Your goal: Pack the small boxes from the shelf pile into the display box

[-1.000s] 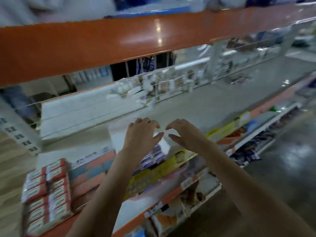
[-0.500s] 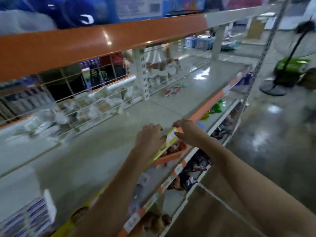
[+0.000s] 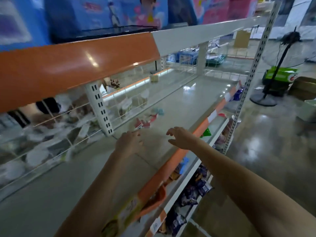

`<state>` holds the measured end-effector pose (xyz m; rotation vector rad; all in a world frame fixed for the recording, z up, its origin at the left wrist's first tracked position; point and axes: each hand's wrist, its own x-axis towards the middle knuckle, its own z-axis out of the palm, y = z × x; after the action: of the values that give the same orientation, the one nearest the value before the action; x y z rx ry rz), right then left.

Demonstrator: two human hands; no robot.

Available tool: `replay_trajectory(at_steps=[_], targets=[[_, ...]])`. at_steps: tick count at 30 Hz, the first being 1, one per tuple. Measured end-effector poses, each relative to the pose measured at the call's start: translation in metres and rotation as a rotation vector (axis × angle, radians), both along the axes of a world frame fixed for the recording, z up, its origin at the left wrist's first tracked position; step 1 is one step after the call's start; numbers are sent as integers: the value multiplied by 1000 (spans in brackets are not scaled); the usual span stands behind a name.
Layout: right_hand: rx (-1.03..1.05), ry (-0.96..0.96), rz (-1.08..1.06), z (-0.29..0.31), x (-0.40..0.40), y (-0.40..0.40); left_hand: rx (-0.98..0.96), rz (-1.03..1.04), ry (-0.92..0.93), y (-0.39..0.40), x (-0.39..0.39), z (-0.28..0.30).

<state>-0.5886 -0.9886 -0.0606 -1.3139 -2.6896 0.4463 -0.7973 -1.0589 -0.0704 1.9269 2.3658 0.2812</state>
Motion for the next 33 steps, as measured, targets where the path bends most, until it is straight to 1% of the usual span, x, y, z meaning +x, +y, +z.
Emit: replay_trajectory(at_steps=[4,8,13,15,19,21,23,26,28,31,33], targets=[[-14,11,-10,-6,-1,64,-12,118,-3,41,-21,-2],[-38,9,18,-15,-8,117,-31,183,8,70,-30,-12],[-27,34,73,-23,-31,181,-30,264,14,94,-35,-25],[-10,31,109,-26,-43,202,-18,291,-10,97,-32,-26],[28,45,193,-35,-60,231,138,368,-174,95,-19,-24],[38,77,214,-41,-63,241,184,386,-190,93,-12,-22],[38,120,224,-46,-64,249,217,389,-162,92,-4,-20],[-33,195,256,-48,-62,255,209,425,-90,87,9,-19],[-108,236,291,-46,-59,256,238,453,-84,81,18,-21],[-258,333,332,-44,-49,254,311,506,-122,71,29,-24],[-314,403,370,-43,-41,248,329,557,-179,65,36,-26]])
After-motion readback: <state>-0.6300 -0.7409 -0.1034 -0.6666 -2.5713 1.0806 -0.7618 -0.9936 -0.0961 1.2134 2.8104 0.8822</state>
